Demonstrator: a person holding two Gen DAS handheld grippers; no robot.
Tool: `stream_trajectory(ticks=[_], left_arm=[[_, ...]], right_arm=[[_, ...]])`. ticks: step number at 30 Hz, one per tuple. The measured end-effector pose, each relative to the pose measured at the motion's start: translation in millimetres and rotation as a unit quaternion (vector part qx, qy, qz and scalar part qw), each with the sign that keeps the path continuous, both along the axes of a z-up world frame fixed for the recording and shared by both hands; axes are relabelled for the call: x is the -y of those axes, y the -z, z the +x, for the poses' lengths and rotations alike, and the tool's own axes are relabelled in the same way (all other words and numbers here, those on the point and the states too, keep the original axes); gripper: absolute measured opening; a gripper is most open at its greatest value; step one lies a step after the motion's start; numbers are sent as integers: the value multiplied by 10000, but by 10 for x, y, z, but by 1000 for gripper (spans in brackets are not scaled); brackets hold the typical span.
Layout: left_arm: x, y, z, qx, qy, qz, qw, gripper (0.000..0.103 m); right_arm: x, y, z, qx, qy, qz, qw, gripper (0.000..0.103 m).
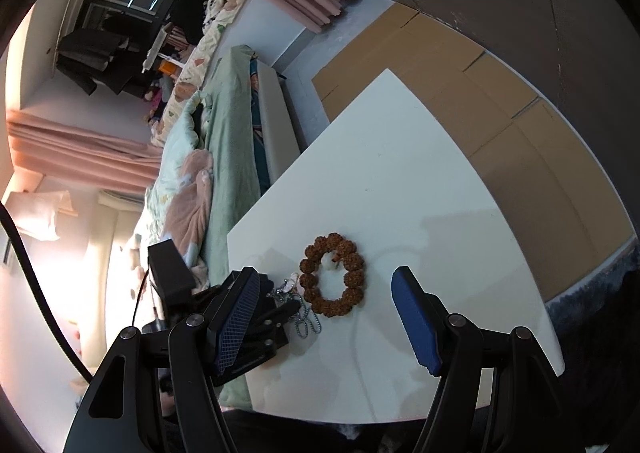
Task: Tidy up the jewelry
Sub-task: 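Grasp the white butterfly pendant and its silver chain with the left gripper, then lower the butterfly pendant into the box with the left gripper while the right gripper grasps the brown bead bracelet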
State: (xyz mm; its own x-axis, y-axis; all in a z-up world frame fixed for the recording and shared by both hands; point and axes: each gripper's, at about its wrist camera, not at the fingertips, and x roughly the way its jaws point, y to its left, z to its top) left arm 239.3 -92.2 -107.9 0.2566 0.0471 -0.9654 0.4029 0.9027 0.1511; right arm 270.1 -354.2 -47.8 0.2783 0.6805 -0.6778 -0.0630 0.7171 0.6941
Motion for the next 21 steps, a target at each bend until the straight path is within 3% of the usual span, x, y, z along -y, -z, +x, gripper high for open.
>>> stream_trajectory(ticks=[9,18,21], left_arm=[[-81,113,67,-404,202,120,9989,48],[-42,157,219,-418,227,-188,9987,48],[-90,155,255,-512,34,-497,9974,41]], right_arm=[[63,-3,12,-11,24,54,10000,69],[32,-31,2,-23,-50,19,10000,69],[23,-19,1,-30,-70,-19,10000,69]])
